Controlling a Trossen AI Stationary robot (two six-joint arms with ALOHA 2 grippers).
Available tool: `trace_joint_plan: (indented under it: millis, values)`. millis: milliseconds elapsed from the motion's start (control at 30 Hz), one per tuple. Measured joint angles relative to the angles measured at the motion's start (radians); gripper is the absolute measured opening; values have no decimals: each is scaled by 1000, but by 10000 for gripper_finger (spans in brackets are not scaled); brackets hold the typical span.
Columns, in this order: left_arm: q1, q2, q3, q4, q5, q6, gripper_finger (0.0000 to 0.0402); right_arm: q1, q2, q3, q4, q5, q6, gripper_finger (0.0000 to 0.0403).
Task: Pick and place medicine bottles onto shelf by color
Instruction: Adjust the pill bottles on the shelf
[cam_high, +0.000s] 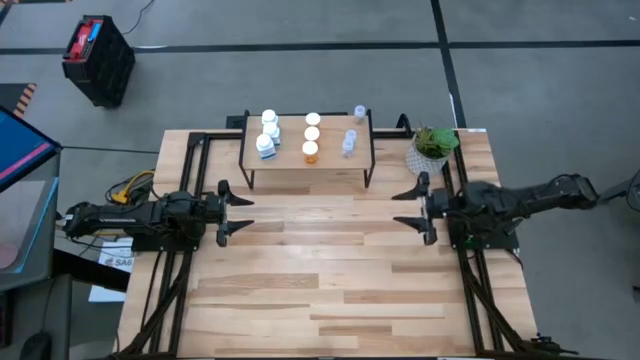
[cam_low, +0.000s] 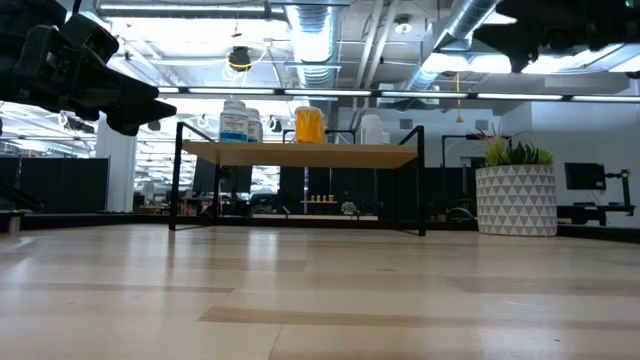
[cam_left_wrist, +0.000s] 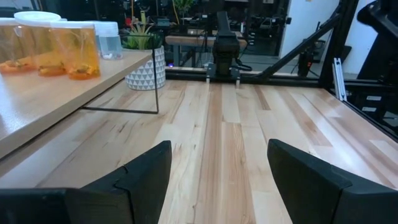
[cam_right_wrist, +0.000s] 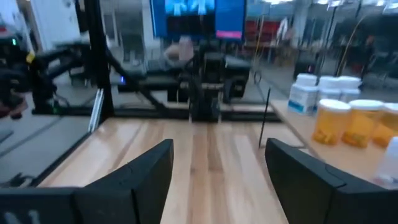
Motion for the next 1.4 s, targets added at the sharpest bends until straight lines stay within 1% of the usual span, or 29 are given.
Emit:
trace_joint_plan:
  millis: [133,300,433,567,700,867,1100,1233,1400]
  values:
    - [0,0,0,0,0,0,254,-1,-82,-80,28,23,4,276]
    - [0,0,0,0,0,0,254,-5,-212,-107,-61,41,11,276]
    - [0,0,0,0,0,0,254,-6,-318,-108,-171,41,52,276]
    - [0,0,0,0,0,0,254,-6,-393,-108,-229,41,83,276]
    - [0,0,0,0,0,0,254,-6,-431,-129,-196,41,44,276]
    - [0,0,0,0,0,0,254,-6,-466,-204,-141,41,27,276]
    - [0,0,0,0,0,0,254,-6,-465,-271,-62,41,39,276]
    - [0,0,0,0,0,0,254,-6,-465,-290,-58,51,40,276]
    - [0,0,0,0,0,0,254,-7,-465,-298,-94,71,55,276]
